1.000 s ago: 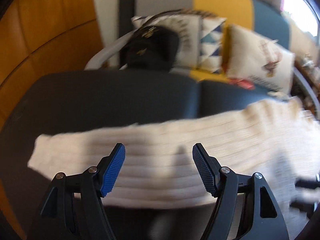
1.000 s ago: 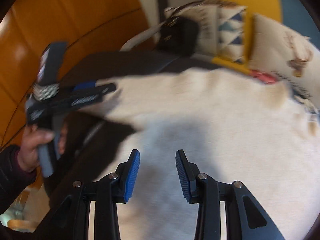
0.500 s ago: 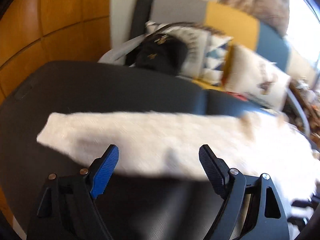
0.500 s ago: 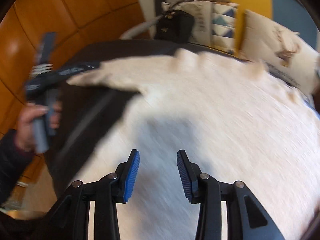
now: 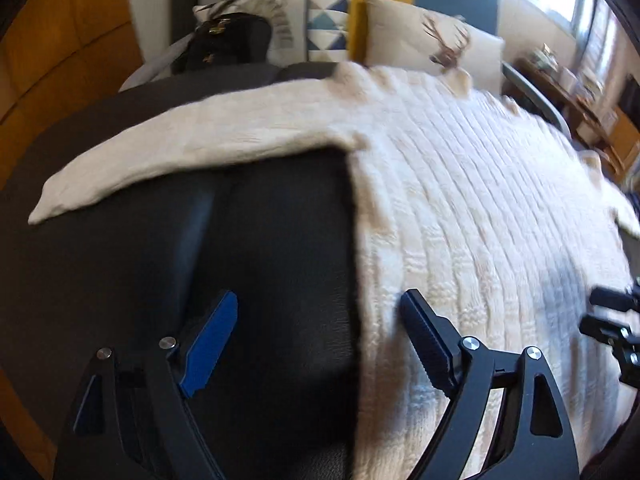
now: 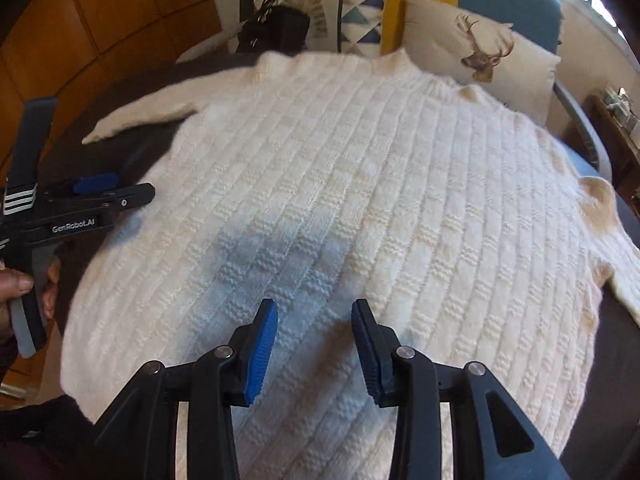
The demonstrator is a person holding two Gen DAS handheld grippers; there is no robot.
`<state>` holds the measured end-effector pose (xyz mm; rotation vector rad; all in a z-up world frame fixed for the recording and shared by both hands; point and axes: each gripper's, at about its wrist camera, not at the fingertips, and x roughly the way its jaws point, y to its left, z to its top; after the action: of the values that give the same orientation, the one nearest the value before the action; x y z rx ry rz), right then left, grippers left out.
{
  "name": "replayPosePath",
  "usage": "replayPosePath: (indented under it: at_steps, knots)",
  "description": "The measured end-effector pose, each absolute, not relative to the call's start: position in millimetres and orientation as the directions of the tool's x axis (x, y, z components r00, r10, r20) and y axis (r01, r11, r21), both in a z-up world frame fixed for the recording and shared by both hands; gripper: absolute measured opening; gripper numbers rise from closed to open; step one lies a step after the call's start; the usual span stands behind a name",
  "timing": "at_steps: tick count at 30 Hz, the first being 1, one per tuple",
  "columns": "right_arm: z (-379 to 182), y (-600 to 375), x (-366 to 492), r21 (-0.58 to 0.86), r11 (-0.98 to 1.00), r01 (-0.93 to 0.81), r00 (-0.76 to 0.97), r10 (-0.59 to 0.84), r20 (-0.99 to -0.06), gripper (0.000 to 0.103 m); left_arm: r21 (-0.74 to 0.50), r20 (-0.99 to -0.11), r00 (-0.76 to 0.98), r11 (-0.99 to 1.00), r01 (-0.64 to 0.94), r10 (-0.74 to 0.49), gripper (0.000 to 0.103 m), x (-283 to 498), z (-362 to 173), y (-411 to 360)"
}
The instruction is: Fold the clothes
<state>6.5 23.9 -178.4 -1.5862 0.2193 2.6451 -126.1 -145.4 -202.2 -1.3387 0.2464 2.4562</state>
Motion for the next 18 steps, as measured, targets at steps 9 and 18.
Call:
replayPosePath:
  at_steps: [9,18]
  knots:
    - [-202.6,22.1,13.0,0.056,-0.993,-0.103,-0.471,-0.001,-0.882,0.038,-0.003,-0.846,-0.475,-0.892,-0.451,0.243,0.088,-103.8,-208.8,-119.2]
    - [-180.1,69.7,42.2,0.080,-0.967,-0.241,-0.488,0.050,-0.871,0.038,-0.004,-0.784,-0.568,-0.917,-0.399,0.251,0.087,-87.0,-179.3,-137.1]
